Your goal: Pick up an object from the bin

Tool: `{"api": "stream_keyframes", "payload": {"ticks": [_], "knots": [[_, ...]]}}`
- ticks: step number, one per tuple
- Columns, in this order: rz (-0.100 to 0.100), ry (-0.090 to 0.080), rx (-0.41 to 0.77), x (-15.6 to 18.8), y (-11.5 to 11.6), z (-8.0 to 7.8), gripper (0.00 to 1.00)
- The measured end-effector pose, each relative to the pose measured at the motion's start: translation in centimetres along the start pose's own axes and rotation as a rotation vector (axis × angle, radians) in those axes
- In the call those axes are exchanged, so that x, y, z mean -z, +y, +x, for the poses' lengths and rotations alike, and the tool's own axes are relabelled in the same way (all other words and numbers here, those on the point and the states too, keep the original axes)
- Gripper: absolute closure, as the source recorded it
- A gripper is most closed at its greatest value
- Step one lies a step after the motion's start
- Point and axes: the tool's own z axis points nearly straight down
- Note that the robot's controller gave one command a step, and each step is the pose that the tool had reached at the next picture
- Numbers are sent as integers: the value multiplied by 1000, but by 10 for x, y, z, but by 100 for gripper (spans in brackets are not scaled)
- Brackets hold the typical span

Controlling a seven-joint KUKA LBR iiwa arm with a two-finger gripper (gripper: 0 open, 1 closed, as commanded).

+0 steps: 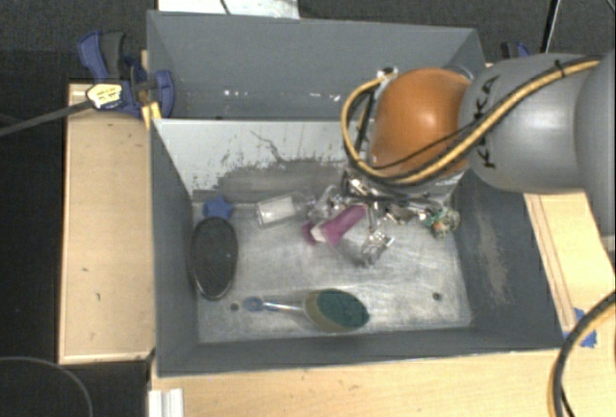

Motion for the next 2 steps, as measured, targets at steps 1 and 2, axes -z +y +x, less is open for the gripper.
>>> {"api": "stream_keyframes", "payload": {"ticks": [1, 2], "knots": [[1, -4, -2, 2, 0, -2, 100], [-2, 3, -5, 5, -1, -3, 100]]}}
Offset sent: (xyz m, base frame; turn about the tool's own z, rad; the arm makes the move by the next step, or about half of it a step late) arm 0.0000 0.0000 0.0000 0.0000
